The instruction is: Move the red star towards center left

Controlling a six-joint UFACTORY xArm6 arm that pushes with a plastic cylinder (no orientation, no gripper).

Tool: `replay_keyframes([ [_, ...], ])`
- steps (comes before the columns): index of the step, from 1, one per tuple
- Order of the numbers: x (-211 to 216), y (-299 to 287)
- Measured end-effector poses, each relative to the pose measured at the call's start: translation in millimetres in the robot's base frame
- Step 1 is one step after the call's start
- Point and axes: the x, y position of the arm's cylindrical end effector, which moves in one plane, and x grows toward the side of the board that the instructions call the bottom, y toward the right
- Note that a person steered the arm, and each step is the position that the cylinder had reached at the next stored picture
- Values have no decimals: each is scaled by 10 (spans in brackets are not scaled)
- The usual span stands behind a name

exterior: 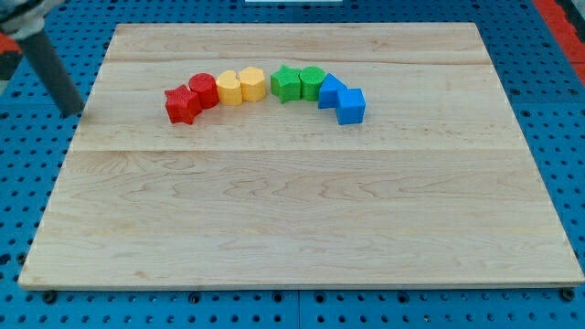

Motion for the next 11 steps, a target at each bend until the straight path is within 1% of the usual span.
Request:
replay_keyframes([
  [1,-43,701],
  [2,460,1193],
  [3,632,1388],
  [4,526,920],
  [5,253,707],
  [6,-81,1265],
  [7,150,1989],
  [8,841,2241],
  [9,830,2222],
  [10,465,2222],
  [11,343,1894],
])
